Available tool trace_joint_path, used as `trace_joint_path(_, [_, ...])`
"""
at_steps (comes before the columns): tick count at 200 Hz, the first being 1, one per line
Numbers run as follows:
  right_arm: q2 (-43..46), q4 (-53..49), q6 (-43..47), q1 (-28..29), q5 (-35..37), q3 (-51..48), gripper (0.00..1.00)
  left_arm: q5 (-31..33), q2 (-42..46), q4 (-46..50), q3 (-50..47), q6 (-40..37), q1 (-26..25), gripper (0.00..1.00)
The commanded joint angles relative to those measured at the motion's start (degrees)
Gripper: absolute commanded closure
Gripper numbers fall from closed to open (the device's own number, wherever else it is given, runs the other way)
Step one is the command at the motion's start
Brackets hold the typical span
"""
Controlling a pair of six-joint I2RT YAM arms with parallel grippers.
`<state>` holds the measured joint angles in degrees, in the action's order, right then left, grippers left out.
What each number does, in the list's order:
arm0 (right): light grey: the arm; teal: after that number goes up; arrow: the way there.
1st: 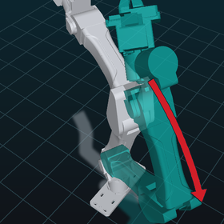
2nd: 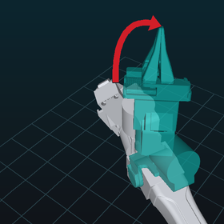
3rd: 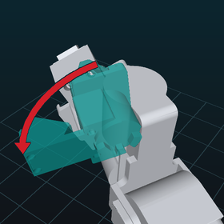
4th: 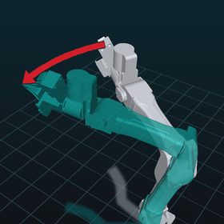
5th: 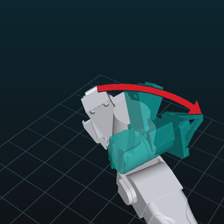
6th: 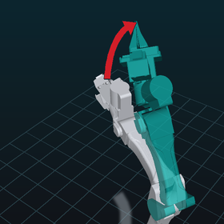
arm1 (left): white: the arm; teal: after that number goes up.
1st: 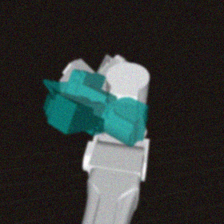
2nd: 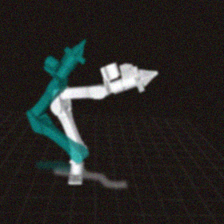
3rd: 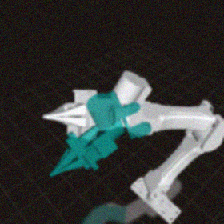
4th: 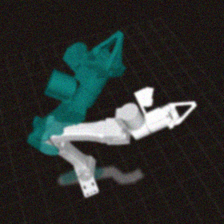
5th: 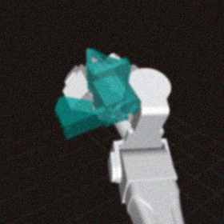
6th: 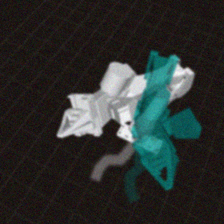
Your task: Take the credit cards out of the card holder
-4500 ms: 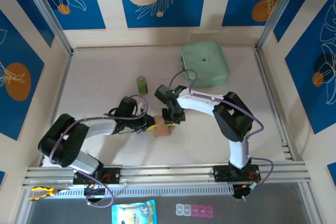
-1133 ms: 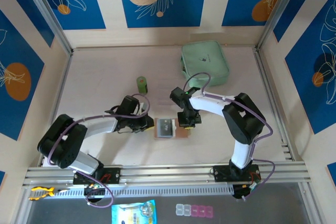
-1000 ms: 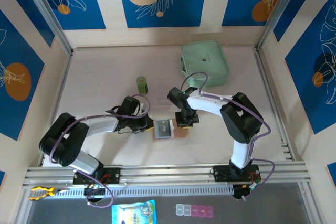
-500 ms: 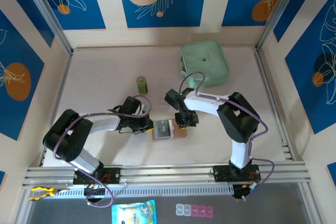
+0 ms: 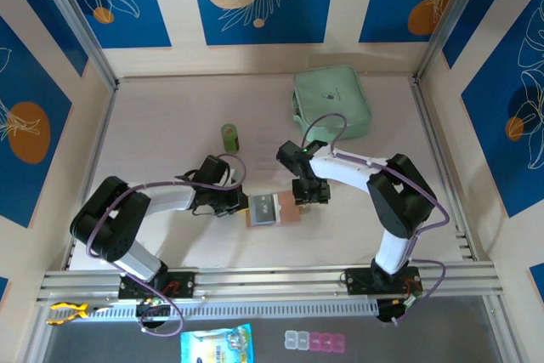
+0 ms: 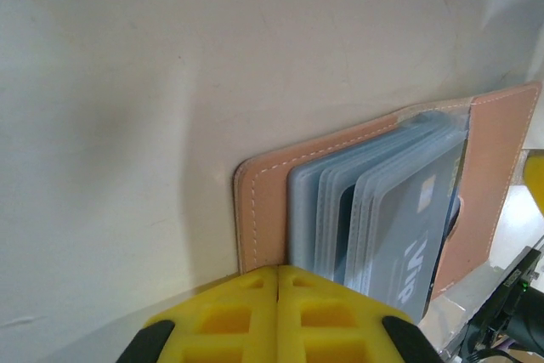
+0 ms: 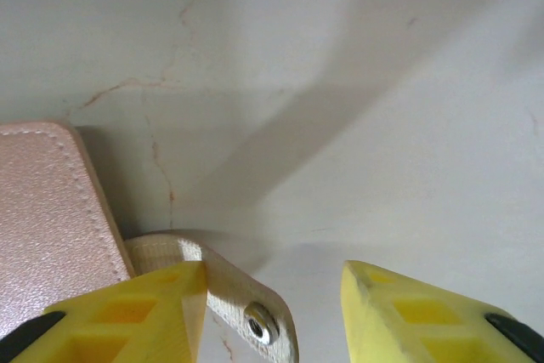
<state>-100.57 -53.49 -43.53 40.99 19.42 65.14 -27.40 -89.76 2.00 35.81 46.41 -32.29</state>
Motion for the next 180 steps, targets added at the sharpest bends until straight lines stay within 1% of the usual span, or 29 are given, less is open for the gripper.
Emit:
trace_joint_path(1, [2.25, -0.35, -0.33, -0.97, -1.29, -1.61, 0.53, 3.13, -1.82, 3.36, 0.35, -1.24, -0.41, 0.97])
trace_joint_path(50, [0.86, -0.36, 0.44, -2.41, -0.98, -2.52, 0.54, 2.92, -1.22, 3.45, 0.75, -1.35, -0.4, 0.97])
trace_joint_path(74, [1.73, -1.35, 0.94, -2.37, -1.31, -1.2, 0.56, 2.85, -0.82, 3.18, 0.93, -1.31, -0.45, 0.97])
trace_joint_path(106, [4.33, -3.51, 0.73, -0.54, -1.83, 2.74, 0.57, 2.44, -0.62, 3.18, 1.02, -1.33, -0.4, 0.97])
trace_joint_path(130, [5.28, -4.25, 0.56, 1.37, -3.44, 6.44, 0.6, 2.59, -0.51, 3.27, 0.93, -1.48, -0.48, 0.97])
trace_joint_path(180, [3.38, -3.18, 0.64, 5.46, -7.31, 12.31, 0.64, 2.88, -1.25, 3.83, 1.79, -2.26, -0.41, 0.97])
